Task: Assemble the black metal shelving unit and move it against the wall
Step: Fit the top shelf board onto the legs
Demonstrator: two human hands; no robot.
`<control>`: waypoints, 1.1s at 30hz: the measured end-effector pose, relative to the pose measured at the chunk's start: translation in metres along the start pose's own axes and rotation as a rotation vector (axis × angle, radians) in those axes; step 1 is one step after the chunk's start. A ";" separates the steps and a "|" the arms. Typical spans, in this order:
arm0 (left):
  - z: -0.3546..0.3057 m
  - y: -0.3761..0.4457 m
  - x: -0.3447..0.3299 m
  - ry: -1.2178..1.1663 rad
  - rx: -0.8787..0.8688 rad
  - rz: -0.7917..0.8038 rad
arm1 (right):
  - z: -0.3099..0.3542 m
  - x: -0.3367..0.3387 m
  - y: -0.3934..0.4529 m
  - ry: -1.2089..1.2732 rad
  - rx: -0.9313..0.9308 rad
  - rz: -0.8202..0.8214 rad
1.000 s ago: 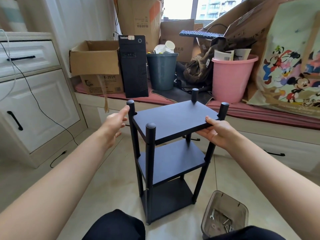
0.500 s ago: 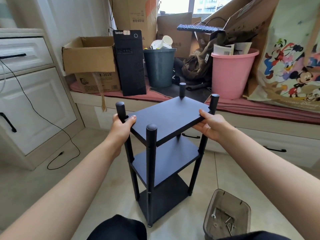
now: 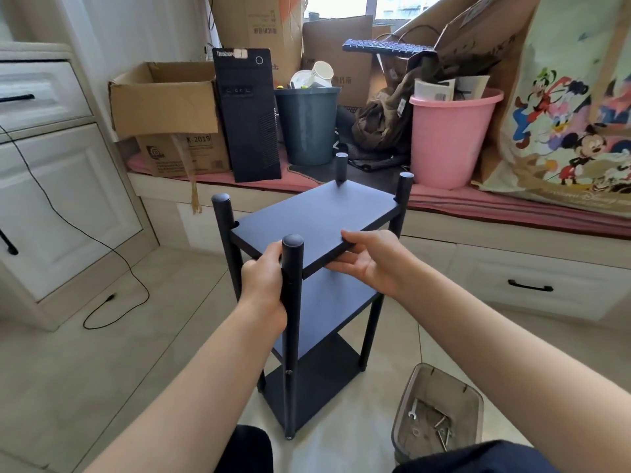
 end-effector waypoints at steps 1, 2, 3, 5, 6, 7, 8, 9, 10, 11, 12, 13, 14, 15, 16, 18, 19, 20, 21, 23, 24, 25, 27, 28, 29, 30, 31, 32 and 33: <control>0.001 -0.001 -0.001 -0.019 -0.013 -0.017 | -0.001 -0.001 -0.002 0.020 0.001 0.014; 0.002 -0.001 -0.002 -0.033 -0.025 -0.023 | -0.001 -0.002 -0.003 0.038 0.005 0.021; 0.002 -0.002 -0.002 -0.041 -0.037 -0.029 | 0.000 -0.002 -0.003 0.050 0.006 0.022; 0.002 -0.003 -0.002 -0.046 -0.059 -0.060 | -0.003 -0.003 -0.003 0.064 -0.004 0.018; 0.001 -0.004 -0.001 -0.047 -0.069 -0.083 | -0.005 -0.004 -0.003 0.071 -0.014 0.017; 0.001 -0.004 -0.001 -0.049 -0.076 -0.103 | -0.008 -0.004 -0.003 0.077 -0.022 0.020; 0.002 -0.005 -0.002 -0.050 -0.081 -0.116 | -0.009 -0.004 -0.002 0.080 -0.022 0.022; 0.004 -0.006 -0.002 -0.053 -0.083 -0.125 | -0.009 -0.002 -0.002 0.080 -0.015 0.021; 0.005 -0.006 -0.004 -0.056 -0.086 -0.127 | -0.007 0.000 -0.001 0.075 -0.002 0.019; 0.006 -0.006 -0.005 -0.062 -0.090 -0.127 | -0.005 0.001 0.001 0.064 0.012 0.018; 0.006 -0.007 -0.007 -0.071 -0.090 -0.129 | -0.002 0.002 0.003 0.050 0.022 0.017; 0.007 -0.007 -0.008 -0.079 -0.086 -0.133 | -0.001 0.003 0.005 0.038 0.032 0.014; 0.008 -0.007 -0.009 -0.085 -0.080 -0.133 | 0.001 0.004 0.008 0.028 0.042 0.010; 0.009 -0.008 -0.011 -0.088 -0.075 -0.125 | 0.002 0.004 0.011 0.018 0.052 0.005; 0.009 -0.008 -0.013 -0.089 -0.067 -0.111 | 0.004 0.005 0.014 0.008 0.062 -0.001; 0.011 -0.009 -0.017 -0.105 -0.039 -0.066 | 0.010 0.008 0.020 -0.009 0.085 -0.017; 0.013 -0.010 -0.020 -0.122 -0.021 -0.029 | 0.014 0.010 0.023 -0.018 0.098 -0.028; 0.013 -0.010 -0.024 -0.138 -0.003 0.013 | 0.017 0.011 0.027 -0.028 0.112 -0.039; 0.014 -0.011 -0.028 -0.147 0.015 0.056 | 0.020 0.012 0.030 -0.038 0.125 -0.051; 0.016 -0.010 -0.037 -0.135 0.035 0.133 | 0.026 0.016 0.035 -0.066 0.146 -0.078; 0.018 -0.011 -0.041 -0.127 0.035 0.169 | 0.029 0.018 0.038 -0.080 0.151 -0.085; 0.020 -0.011 -0.045 -0.115 0.027 0.204 | 0.032 0.020 0.039 -0.095 0.152 -0.085; 0.024 -0.012 -0.052 -0.071 0.011 0.263 | 0.036 0.025 0.041 -0.135 0.145 -0.077; 0.025 -0.014 -0.054 -0.058 0.009 0.285 | 0.038 0.029 0.041 -0.161 0.140 -0.075; 0.026 -0.015 -0.057 -0.062 0.016 0.312 | 0.041 0.033 0.040 -0.181 0.137 -0.073; 0.027 -0.017 -0.060 -0.072 0.029 0.344 | 0.043 0.037 0.039 -0.195 0.137 -0.074; 0.028 -0.019 -0.062 -0.080 0.043 0.373 | 0.046 0.043 0.038 -0.202 0.141 -0.080; 0.029 -0.021 -0.065 -0.088 0.050 0.390 | 0.049 0.049 0.035 -0.204 0.148 -0.091; 0.030 -0.023 -0.067 -0.098 0.052 0.397 | 0.051 0.056 0.032 -0.206 0.155 -0.104</control>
Point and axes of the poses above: each hand's wrist, its own y-axis towards the middle knuckle, its own x-axis out of the back of the hand, z = x × y, the point moved 5 cm from there along y, towards the middle knuckle, and after that the axes turned 5 degrees about -x, right-handed, at the moved point
